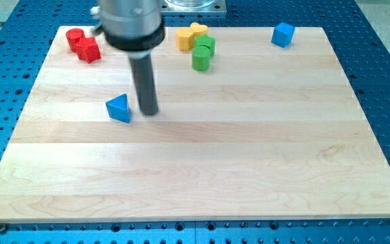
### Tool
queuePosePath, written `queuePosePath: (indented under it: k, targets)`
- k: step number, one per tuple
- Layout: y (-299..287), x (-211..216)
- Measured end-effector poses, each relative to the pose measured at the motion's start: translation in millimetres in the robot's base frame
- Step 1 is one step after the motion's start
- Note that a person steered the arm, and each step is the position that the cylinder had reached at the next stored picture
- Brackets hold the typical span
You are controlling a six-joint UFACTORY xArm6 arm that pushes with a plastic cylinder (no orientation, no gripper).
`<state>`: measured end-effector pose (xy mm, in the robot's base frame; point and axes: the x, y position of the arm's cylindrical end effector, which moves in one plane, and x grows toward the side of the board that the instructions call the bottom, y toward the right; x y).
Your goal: Push the blue triangle diagonal to the blue cube
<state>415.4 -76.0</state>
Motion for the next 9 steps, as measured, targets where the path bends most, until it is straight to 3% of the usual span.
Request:
queuePosePath:
  k: [1, 2, 3, 4, 5, 6, 7, 8, 9]
  targets:
    - [-7, 69]
    - [-81, 86]
    - [-61, 21]
    - [81, -23]
    - [16, -20]
    - [96, -8]
    - [190, -21]
    - [159, 10]
    - [226, 20]
